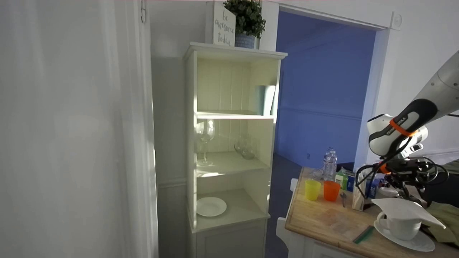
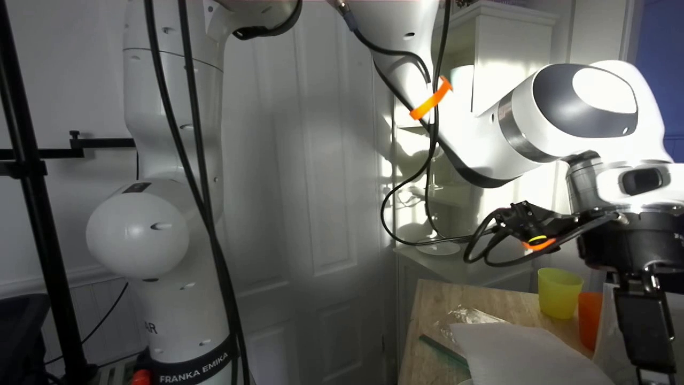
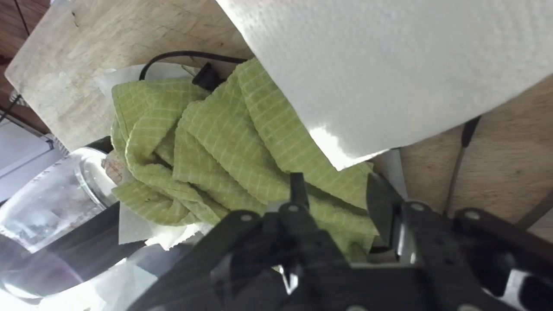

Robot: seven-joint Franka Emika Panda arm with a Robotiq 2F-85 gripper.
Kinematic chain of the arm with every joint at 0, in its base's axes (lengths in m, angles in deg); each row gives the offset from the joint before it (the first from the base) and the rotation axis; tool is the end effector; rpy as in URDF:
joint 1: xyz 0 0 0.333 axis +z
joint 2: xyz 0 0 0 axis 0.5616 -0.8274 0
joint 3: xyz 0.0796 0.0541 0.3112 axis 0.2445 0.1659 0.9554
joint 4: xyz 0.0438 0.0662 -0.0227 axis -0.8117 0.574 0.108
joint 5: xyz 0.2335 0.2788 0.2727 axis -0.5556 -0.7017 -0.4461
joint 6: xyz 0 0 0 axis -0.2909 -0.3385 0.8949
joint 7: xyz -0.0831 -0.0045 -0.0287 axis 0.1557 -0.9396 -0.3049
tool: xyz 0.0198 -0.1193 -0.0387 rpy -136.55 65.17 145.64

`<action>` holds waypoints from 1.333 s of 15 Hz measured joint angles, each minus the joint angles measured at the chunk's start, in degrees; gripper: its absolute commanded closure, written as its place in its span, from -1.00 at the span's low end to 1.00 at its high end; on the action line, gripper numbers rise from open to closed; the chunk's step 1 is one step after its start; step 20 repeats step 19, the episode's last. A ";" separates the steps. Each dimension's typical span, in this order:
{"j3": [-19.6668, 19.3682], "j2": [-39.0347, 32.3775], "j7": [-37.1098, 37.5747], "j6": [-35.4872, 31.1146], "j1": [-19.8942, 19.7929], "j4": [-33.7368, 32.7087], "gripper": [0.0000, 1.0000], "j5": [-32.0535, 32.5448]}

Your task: Pick up tissue and out it on the cup

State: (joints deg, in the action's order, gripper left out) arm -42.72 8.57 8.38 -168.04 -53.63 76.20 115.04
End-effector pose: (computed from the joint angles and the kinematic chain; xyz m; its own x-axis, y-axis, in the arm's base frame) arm 0.4271 -0.4106 0.2799 0.2145 -0.9346 0.2839 -0.9042 -0.0800 0.4196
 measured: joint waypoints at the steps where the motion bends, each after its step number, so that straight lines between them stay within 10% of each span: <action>1: -0.13 0.38 -1.60 -1.51 -0.05 -0.02 -0.61 -0.01; 4: -0.88 4.41 -10.06 -4.98 -0.34 0.30 -0.98 0.10; 14: -2.53 33.13 -50.80 3.54 -2.40 3.79 -1.00 -11.45; 20: -2.21 38.08 -62.86 9.70 -0.98 3.66 -1.00 -18.20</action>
